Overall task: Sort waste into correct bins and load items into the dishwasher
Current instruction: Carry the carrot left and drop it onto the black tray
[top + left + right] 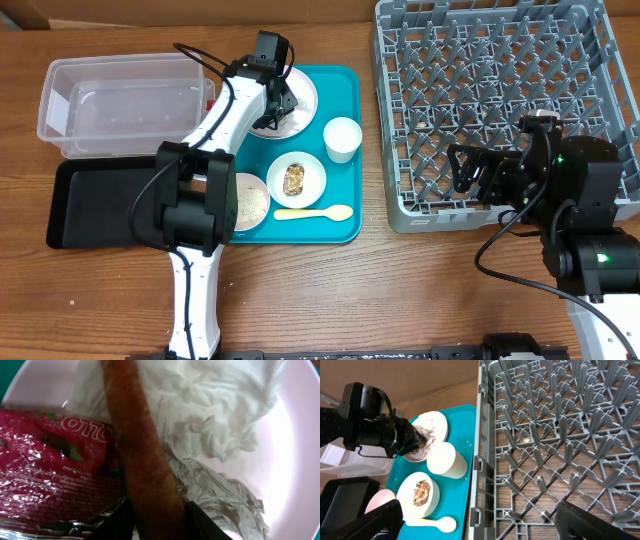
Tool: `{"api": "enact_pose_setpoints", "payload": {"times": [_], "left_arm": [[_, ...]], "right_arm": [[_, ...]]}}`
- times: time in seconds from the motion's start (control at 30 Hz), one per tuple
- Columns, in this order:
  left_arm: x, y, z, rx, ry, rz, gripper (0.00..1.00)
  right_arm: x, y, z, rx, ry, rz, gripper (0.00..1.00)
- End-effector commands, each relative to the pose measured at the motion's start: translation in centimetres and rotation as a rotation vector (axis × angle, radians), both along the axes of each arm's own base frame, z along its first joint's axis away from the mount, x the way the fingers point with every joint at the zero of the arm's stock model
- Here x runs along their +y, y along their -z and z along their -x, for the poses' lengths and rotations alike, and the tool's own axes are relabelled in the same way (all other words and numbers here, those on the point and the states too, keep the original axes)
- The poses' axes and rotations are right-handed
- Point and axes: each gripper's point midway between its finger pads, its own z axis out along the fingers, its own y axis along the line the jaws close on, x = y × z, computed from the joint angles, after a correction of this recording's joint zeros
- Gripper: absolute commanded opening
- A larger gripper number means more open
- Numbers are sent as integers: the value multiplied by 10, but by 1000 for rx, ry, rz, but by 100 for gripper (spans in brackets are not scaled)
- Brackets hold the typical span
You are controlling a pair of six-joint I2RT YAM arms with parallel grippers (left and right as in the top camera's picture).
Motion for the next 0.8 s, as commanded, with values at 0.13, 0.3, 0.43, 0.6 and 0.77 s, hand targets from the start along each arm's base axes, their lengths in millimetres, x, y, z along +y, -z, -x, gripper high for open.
{"api": "enact_pose_setpoints", "payload": {"times": [0.13,0.3,0.43,0.6,0.77], "left_arm": [[2,-5,-3,8,-5,-10,35],[-2,-33,-6,8,49,-12,34],[-3,-64,-6,7,88,-23,34],[-3,-87,2,31,115,-27,31],[-5,-117,8,29,166,-22,25]], "right_arm": [[0,-15,-2,-38,-1,-4,100],[0,-15,-2,-38,-1,-4,100],[0,-15,-2,-38,-1,-5,100],[0,-15,-2,-38,-1,-4,100],[0,-15,-2,-38,-1,-5,100]]}}
